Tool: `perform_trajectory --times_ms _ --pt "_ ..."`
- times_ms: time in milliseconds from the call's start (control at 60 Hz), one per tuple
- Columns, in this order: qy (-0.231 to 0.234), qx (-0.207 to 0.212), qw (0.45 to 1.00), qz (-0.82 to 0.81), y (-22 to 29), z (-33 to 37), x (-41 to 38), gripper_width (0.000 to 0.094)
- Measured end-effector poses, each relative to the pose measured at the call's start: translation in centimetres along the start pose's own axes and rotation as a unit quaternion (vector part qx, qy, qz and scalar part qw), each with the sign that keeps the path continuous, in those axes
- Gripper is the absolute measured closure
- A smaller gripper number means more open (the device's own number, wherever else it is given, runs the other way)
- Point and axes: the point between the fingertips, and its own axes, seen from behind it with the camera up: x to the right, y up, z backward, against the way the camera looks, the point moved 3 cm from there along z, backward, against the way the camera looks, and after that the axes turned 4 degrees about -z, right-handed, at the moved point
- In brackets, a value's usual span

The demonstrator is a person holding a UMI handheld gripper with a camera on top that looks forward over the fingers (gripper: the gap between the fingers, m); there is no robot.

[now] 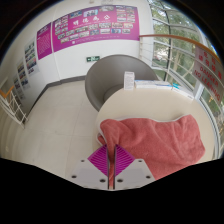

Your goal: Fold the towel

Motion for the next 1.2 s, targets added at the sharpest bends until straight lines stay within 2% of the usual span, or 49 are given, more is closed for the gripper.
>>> perform_trajectory --times_ms 83,217,300,400,567,650,733,833,1033,1200 --pt "0.055 0.006 0.997 -0.045 1.7 2.2 -2.2 0.0884" --pt "0.146 0.046 0.982 -0.111 7.0 7.8 -4.3 0.0884" --pt "0.17 0.067 0.974 -0.133 10.1 9.9 -2.7 0.0884" --pt "0.15 0.067 0.977 -0.135 10.2 8.8 2.6 0.0884" --pt "0.088 0.027 0.987 -0.132 7.9 4.4 11.9 0.0849" --pt "0.057 0.02 0.992 -0.11 6.7 2.9 15.8 0.0679" --pt "0.016 0.026 0.995 -0.097 6.9 3.1 19.6 0.0426" --pt "-0.021 0.04 0.996 -0.074 7.0 4.9 21.8 0.0078" --pt "-0.046 0.05 0.997 -0.043 6.9 11.3 22.2 0.0081" --pt "-0.052 0.063 0.996 -0.036 4.9 19.0 19.0 0.0079"
